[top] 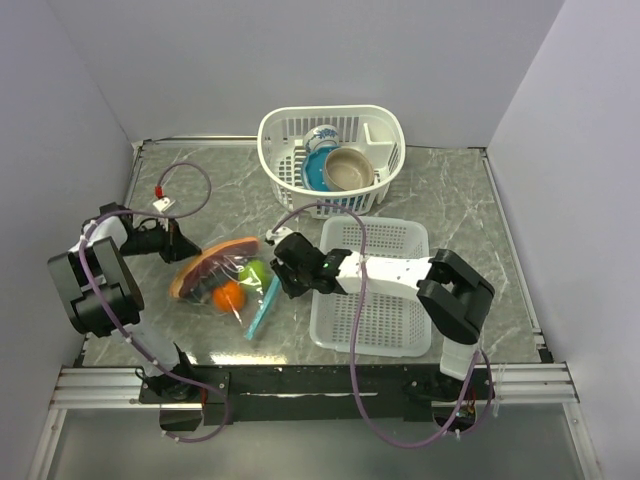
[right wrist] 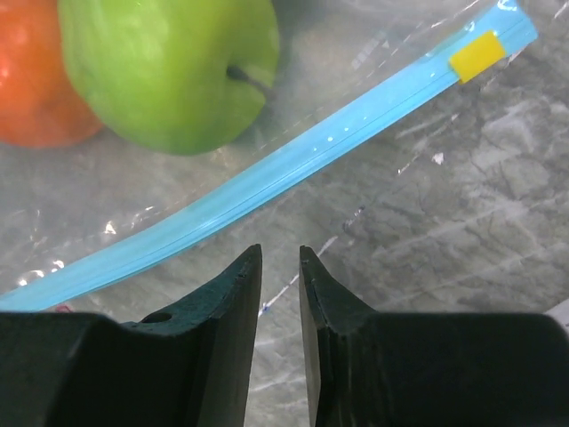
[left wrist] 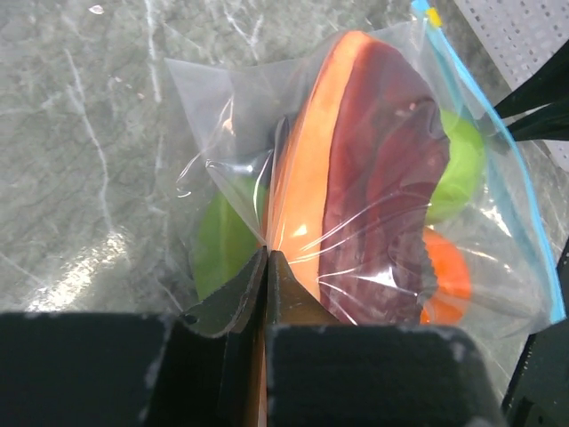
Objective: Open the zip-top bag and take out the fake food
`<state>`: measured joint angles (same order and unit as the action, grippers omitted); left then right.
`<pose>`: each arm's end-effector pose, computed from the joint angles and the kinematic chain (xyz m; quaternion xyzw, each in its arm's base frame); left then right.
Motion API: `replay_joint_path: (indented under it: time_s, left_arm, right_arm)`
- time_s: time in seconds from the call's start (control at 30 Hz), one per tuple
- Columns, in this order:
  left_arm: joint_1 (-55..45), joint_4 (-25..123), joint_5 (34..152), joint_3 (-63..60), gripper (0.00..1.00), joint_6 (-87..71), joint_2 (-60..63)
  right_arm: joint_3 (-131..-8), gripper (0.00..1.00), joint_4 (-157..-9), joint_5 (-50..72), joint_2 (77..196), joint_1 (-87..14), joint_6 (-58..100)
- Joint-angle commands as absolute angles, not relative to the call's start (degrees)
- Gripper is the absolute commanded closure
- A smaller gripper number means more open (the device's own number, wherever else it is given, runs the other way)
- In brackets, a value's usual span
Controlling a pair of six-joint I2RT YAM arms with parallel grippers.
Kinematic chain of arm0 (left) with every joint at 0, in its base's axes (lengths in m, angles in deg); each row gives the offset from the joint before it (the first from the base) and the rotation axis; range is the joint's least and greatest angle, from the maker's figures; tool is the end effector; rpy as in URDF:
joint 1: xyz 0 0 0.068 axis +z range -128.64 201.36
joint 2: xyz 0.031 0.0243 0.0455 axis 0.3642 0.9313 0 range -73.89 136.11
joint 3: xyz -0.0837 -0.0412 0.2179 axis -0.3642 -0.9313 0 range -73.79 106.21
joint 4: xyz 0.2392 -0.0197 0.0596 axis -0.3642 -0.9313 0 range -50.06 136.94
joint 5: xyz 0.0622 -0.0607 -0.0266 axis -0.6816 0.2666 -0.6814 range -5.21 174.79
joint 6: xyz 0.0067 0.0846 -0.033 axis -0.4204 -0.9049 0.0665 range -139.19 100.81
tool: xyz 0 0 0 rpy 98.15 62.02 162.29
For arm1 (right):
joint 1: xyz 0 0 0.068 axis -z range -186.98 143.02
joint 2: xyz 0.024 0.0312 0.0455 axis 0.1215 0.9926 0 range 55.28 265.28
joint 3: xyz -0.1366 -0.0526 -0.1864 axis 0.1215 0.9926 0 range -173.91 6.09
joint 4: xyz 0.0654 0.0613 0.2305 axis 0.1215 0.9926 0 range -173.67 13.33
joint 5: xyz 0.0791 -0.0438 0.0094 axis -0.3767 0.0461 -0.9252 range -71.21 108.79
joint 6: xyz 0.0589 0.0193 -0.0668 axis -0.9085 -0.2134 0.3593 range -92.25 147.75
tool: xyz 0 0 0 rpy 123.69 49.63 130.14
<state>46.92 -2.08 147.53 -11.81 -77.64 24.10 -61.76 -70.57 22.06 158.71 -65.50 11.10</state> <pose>0.2860 0.0564 0.1406 0.2631 0.8117 -0.3617 0.3755 0.2114 0.3364 0.1324 -0.3248 0.8772 0.1939 0.2957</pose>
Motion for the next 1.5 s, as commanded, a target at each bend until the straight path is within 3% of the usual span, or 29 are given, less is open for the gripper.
replay_joint_path:
  time_s: [0.0,0.33,0.77,0.97,1.17,1.47]
  left_arm:
    - [45.80,2.81,145.79,-9.98,0.93,-72.46,22.18]
    - [37.10,13.89,137.44,-15.07,0.94,-60.94,16.02]
    - [32.87,15.39,129.88,-18.67,0.96,-57.16,15.32]
    - [31.82,18.46,118.30,-20.96,0.99,-50.92,14.26]
    - [31.82,20.75,108.97,-21.58,0.99,-46.97,16.80]
    - [28.57,21.01,104.30,-23.33,0.99,-47.31,14.18]
  right_arm:
    - [-60.28,0.65,-76.54,22.23,158.82,-65.60,11.31]
    - [-58.68,0.47,-82.88,19.94,157.84,-67.09,12.72]
    - [-58.42,0.41,-85.78,18.97,158.28,-70.43,12.10]
    - [-56.68,0.45,-84.73,18.97,154.35,-72.63,12.63]
    - [-49.74,0.65,-87.62,15.90,147.92,-74.74,12.81]
    - [-49.18,0.65,-94.92,18.70,147.47,-75.80,12.98]
